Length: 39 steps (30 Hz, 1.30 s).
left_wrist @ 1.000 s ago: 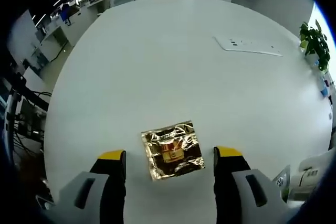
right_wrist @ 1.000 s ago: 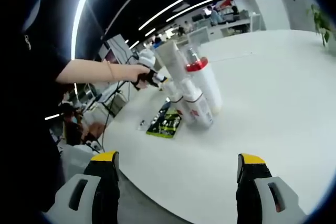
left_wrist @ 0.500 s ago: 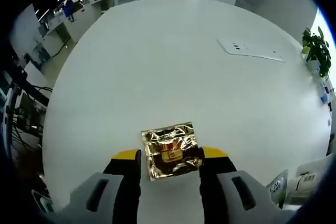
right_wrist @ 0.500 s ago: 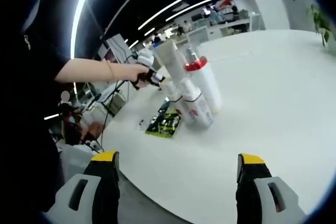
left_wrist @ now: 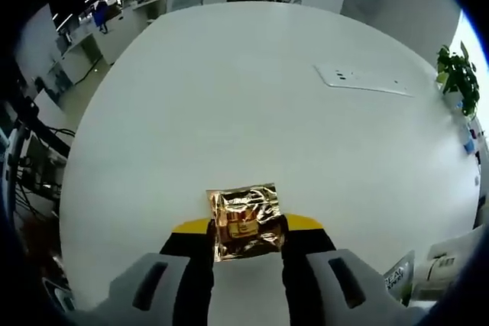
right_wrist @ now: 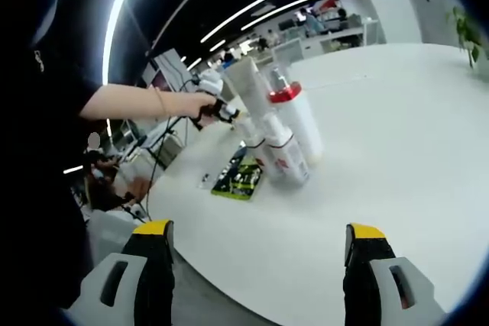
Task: Arrange the skincare products in the storage area until every visible bottle or jar stands upright without overlapping.
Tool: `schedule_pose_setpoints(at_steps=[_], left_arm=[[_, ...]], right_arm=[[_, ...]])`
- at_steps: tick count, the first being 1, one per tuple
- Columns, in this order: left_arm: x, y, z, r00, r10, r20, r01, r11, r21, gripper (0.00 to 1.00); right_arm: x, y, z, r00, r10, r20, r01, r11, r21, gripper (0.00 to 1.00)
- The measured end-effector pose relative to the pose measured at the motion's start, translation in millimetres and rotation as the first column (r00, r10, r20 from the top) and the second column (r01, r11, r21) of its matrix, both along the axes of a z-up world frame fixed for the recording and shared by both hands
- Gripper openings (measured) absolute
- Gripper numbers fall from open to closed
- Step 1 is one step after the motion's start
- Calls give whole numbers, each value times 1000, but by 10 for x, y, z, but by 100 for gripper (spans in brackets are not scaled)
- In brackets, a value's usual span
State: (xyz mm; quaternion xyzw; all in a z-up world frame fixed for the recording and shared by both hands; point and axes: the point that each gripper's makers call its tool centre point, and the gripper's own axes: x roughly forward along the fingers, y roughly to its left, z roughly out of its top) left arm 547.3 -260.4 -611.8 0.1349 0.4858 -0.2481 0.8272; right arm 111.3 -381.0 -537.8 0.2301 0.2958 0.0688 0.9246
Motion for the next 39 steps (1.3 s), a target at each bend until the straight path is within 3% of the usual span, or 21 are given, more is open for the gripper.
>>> schedule_pose_setpoints(at_steps=[13,26,33,36,39], left_arm=[[-208,33,127,1000,5,-1,-5,1000,-4,27],[-293,78,212,1000,13,-1,-13,1000,-20,26],[-404,106,310,1000,20,-10,-20,999,-30,26],[-538,120,424,1000,19,-8,-20,999,-41,26],[-595,127,413,1000,22,-15,-23,999,-46,26]], right_arm=[[2,14,9,1000,9,2,-9,1000,-3,97],[13,34,53,1000,20,18,-20,1000,-17,96],[24,47,74,999,27,29,-26,999,-25,96],[25,47,66,999,35,33,-34,999,-30,96],[26,42,70,999,39,37,-37,999,-32,96]])
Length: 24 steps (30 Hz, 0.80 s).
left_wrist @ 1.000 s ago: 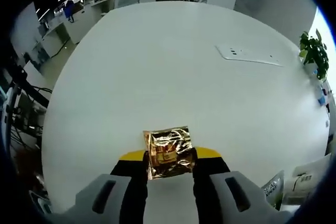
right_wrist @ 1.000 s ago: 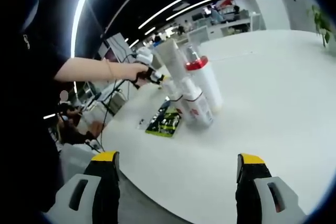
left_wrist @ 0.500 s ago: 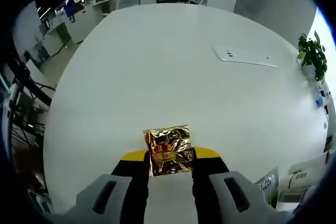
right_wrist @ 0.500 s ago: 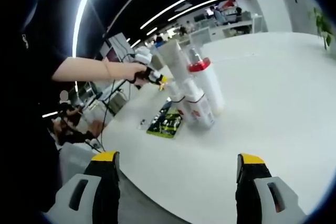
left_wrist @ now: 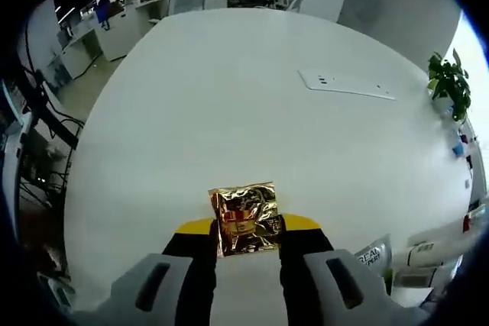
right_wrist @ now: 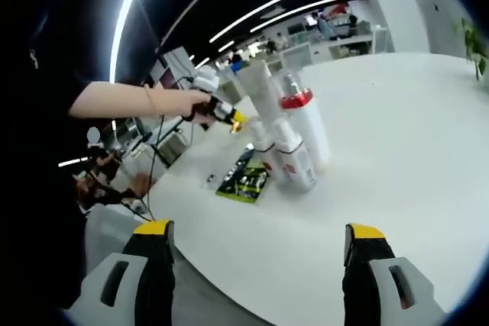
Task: Arrange the skincare products in the storage area until every visible bottle or jar stands upright without overlapping.
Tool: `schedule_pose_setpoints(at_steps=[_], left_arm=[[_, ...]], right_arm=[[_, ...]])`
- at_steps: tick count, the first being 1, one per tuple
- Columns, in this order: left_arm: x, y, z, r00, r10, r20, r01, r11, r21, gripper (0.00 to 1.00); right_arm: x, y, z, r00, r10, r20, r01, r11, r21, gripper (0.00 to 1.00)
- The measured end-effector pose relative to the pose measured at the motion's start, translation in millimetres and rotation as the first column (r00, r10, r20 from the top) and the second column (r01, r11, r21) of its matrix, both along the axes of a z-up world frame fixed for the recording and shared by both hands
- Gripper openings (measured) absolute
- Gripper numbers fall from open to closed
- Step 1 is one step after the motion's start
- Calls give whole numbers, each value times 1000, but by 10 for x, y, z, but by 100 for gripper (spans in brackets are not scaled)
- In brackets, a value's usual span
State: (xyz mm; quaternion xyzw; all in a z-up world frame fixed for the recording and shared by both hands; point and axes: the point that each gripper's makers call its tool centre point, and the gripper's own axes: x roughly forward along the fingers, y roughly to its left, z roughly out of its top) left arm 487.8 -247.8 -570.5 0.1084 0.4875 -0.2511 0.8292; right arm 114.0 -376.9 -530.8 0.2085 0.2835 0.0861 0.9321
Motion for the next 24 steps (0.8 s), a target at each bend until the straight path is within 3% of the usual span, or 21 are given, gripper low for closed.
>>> schedule_pose_setpoints(at_steps=[11,24], left_arm=[[-225,56,-44,999,5,-37,-5,1000,-9,26],[-361,100,-165,998,-8,-69,7,1000,-5,25]], right_arm=[[2,10,-15,1000,18,13,-18,1000,-11,96],[10,24,10,999,30,27,-29,999,-21,95]])
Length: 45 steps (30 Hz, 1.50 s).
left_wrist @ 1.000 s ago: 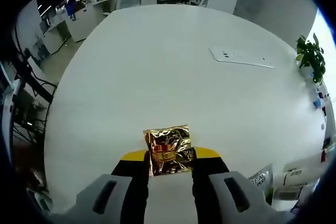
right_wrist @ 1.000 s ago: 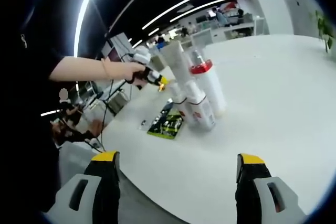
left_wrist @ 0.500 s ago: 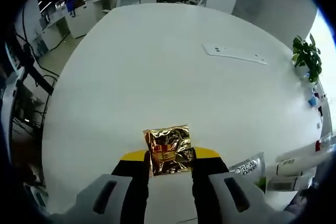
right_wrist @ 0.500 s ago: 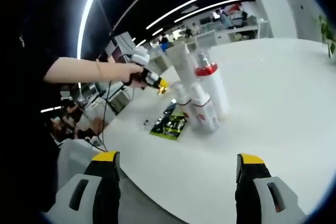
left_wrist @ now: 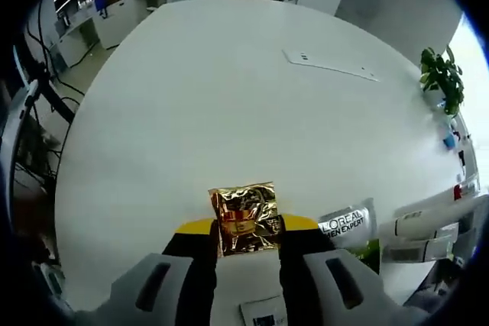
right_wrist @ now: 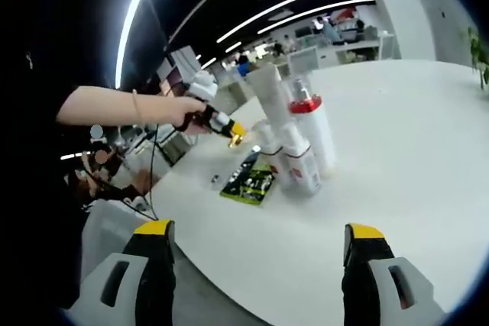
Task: Arrange the skincare products in the storage area until every visible bottle or jar stands upright without overlapping.
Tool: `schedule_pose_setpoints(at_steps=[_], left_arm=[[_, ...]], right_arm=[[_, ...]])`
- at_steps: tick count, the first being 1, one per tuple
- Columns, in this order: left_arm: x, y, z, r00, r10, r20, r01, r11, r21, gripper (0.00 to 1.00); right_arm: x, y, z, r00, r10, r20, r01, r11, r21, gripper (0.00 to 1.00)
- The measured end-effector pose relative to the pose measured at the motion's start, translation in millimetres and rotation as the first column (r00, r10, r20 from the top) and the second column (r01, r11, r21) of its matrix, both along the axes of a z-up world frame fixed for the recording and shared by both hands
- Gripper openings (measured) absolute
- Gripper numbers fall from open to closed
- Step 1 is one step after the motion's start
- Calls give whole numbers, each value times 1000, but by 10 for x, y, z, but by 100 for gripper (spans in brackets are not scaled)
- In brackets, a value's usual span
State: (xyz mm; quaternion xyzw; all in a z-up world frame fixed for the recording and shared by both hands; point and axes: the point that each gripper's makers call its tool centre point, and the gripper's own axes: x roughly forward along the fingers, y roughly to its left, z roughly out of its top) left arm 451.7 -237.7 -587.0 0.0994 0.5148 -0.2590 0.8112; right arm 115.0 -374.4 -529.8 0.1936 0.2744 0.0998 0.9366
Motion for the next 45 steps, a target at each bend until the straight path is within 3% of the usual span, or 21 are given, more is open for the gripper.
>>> schedule_pose_setpoints(at_steps=[18,45], left_arm=[[-555,-1,-104,999,-18,-39,19,1000,25,25],[-629,25,-224,998,-19,-65,22,999,47,30]], right_arm=[[-3,20,26,1000,10,15,-10,1000,-7,94],[-15,33,42,1000,9,10,-9,1000,2,94]])
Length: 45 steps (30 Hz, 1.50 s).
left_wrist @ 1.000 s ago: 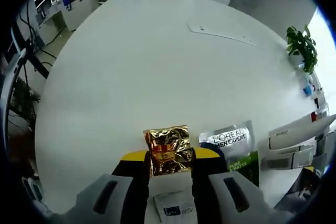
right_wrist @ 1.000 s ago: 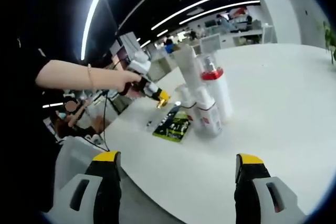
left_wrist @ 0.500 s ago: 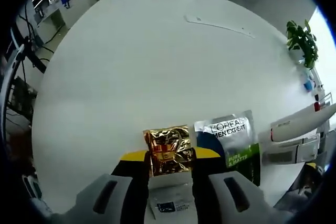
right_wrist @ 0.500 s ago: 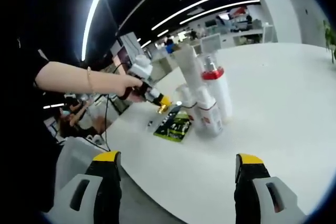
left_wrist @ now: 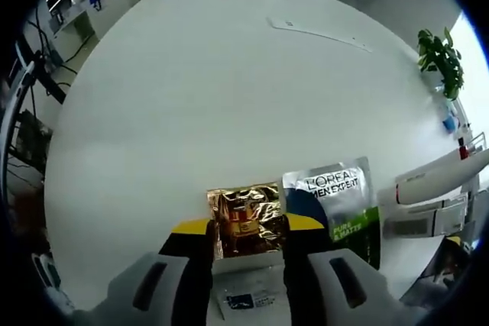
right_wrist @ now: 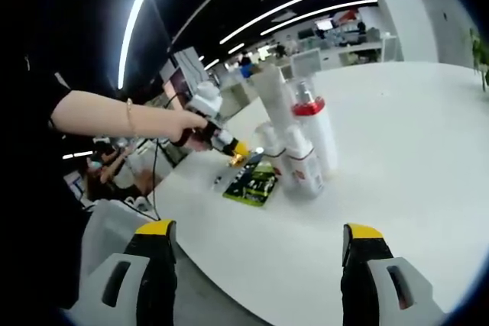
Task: Arrange the skincare products in the storage area until every visible bottle or jar stands upright without overlapping.
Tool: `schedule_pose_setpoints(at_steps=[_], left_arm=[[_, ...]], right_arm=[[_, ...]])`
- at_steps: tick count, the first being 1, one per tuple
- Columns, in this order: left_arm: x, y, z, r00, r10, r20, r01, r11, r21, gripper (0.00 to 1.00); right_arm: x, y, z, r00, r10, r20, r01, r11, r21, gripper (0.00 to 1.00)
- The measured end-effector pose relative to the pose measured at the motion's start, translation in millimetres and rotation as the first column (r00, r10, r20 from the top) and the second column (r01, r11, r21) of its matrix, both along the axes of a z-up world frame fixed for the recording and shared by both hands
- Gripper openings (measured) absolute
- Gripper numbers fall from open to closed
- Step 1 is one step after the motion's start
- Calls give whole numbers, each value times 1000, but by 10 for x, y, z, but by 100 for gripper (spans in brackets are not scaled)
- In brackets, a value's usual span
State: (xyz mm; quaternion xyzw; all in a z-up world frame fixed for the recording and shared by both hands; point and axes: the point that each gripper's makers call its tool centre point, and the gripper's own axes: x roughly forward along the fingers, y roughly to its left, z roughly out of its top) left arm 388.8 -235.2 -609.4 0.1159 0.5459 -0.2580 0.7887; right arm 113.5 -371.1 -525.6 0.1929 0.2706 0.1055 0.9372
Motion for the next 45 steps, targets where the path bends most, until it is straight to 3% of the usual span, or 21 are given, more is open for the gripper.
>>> schedule_pose_setpoints(at_steps=[32,39,45], left_arm=[[-16,8,3,1000,24,-3,-24,1000,-18,38],[-1,42,143,999,35,26,-34,998,-45,46],[57,143,198,997,57,52,-54,997,-48,60]], right_arm=[[-4,4,-6,1000,0,-5,0,1000,3,93],[-7,8,-12,1000,9,-5,-9,1000,-8,93],[8,14,-8,1000,17,1,-17,1000,-25,94]])
